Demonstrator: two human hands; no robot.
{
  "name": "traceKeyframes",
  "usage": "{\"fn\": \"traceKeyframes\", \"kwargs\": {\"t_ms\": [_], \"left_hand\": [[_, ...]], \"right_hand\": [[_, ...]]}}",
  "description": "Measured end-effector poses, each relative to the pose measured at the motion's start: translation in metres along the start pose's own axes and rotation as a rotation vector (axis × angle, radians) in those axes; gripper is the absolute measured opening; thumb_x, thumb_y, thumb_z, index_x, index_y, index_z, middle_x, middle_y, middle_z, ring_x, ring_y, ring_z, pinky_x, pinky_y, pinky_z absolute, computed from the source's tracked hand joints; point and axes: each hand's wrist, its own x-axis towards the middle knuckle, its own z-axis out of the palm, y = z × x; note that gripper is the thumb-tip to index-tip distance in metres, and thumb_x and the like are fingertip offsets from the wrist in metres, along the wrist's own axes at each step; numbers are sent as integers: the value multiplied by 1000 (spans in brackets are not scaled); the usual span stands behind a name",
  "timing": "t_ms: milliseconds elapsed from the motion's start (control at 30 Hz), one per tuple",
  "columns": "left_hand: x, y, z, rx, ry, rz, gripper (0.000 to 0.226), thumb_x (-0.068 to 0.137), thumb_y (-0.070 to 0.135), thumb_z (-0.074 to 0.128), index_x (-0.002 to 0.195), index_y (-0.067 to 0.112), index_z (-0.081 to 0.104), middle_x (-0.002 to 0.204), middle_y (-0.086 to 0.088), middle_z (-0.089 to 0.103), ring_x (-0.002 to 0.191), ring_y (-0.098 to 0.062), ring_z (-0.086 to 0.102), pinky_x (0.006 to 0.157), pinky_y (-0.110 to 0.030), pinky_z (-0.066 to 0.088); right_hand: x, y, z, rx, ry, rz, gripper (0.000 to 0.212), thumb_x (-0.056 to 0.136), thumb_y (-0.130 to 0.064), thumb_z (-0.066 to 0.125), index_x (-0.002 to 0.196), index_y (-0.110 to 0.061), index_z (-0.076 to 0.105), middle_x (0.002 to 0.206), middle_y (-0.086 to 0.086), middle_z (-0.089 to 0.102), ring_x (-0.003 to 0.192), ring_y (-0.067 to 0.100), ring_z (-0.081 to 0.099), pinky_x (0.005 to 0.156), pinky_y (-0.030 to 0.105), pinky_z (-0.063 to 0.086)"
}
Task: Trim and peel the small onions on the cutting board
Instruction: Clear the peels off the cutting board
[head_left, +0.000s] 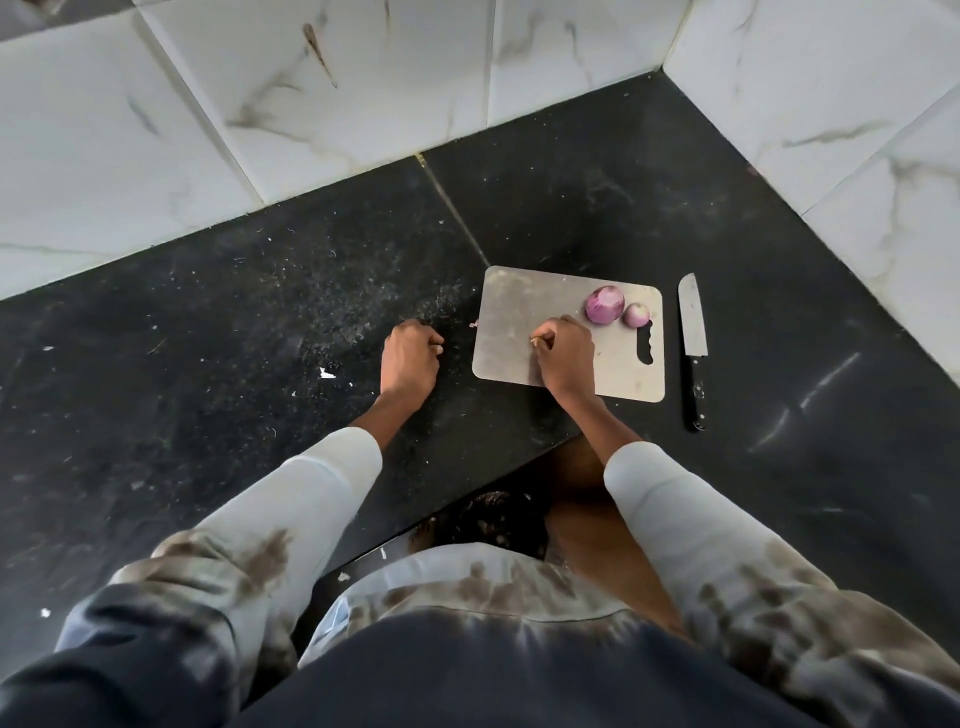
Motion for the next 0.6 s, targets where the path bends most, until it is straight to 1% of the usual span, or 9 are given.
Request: {"fn": "traceKeyframes", "kwargs": {"t_ms": [67, 133, 233, 300, 400, 433, 500, 567, 600], "left_hand": [[3, 0, -1, 28, -6, 16, 15, 93, -5, 73, 95, 7, 82, 104, -10, 74, 92, -25, 72, 85, -36, 59], [7, 1, -1, 53, -17, 41, 14, 93, -5, 72, 93, 8, 79, 105, -9, 71, 95, -25, 69, 86, -38, 59], [13, 8, 2, 87, -53, 97, 19, 92, -10, 68, 98, 7, 75, 108, -11, 68, 99, -26, 68, 90, -41, 59], [17, 15, 4, 65, -52, 101, 22, 92, -12, 65, 100, 7, 73, 108, -12, 69, 97, -27, 68, 88, -41, 59], [24, 25, 10, 13, -64, 98, 19, 93, -9, 67, 101, 6, 74, 107, -11, 70, 93, -26, 69, 84, -43, 60], [27, 27, 11, -3, -64, 103, 18, 93, -8, 68, 103, 7, 75, 108, -11, 70, 92, -25, 69, 84, -43, 60], [32, 31, 14, -19, -73, 124, 25, 94, -5, 69, 115, 7, 76, 113, -10, 70, 96, -26, 71, 88, -42, 61], [34, 33, 16, -9, -104, 144, 34, 96, 0, 72, 129, 7, 72, 119, -10, 68, 103, -27, 71, 94, -42, 60], [35, 33, 17, -6, -119, 139, 36, 96, 4, 73, 132, 7, 71, 120, -10, 67, 106, -27, 70, 95, -41, 60]], "right_hand": [[1, -7, 1, 24, -1, 13, 6, 95, -8, 75, 100, -12, 77, 106, 2, 72, 92, 9, 61, 87, 20, 51], [2, -15, 1, 40, 0, 19, 6, 97, -12, 74, 102, -12, 75, 109, 3, 71, 94, 9, 60, 90, 23, 54], [2, -24, 0, 70, -3, 34, 10, 99, -13, 72, 109, -10, 73, 109, 3, 70, 97, 11, 60, 87, 20, 49], [0, -29, -3, 96, -10, 58, 14, 101, -13, 70, 113, -7, 71, 105, -1, 65, 96, 10, 58, 86, 19, 45], [0, -31, -3, 119, -14, 89, 12, 101, -16, 69, 112, -10, 72, 105, -1, 68, 99, 14, 65, 86, 19, 48], [0, -31, -3, 121, -14, 102, 13, 101, -17, 69, 112, -10, 72, 105, -3, 68, 99, 13, 65, 87, 20, 48], [-2, -31, -5, 127, -11, 128, 18, 102, -17, 68, 117, -8, 71, 106, -5, 63, 97, 9, 60, 89, 20, 47], [-3, -30, -7, 143, -12, 153, 24, 103, -16, 67, 124, -4, 68, 109, -3, 60, 99, 8, 55, 90, 19, 45], [-4, -30, -7, 140, -18, 163, 26, 103, -17, 67, 126, -4, 68, 112, -2, 62, 100, 9, 56, 91, 20, 45]]}}
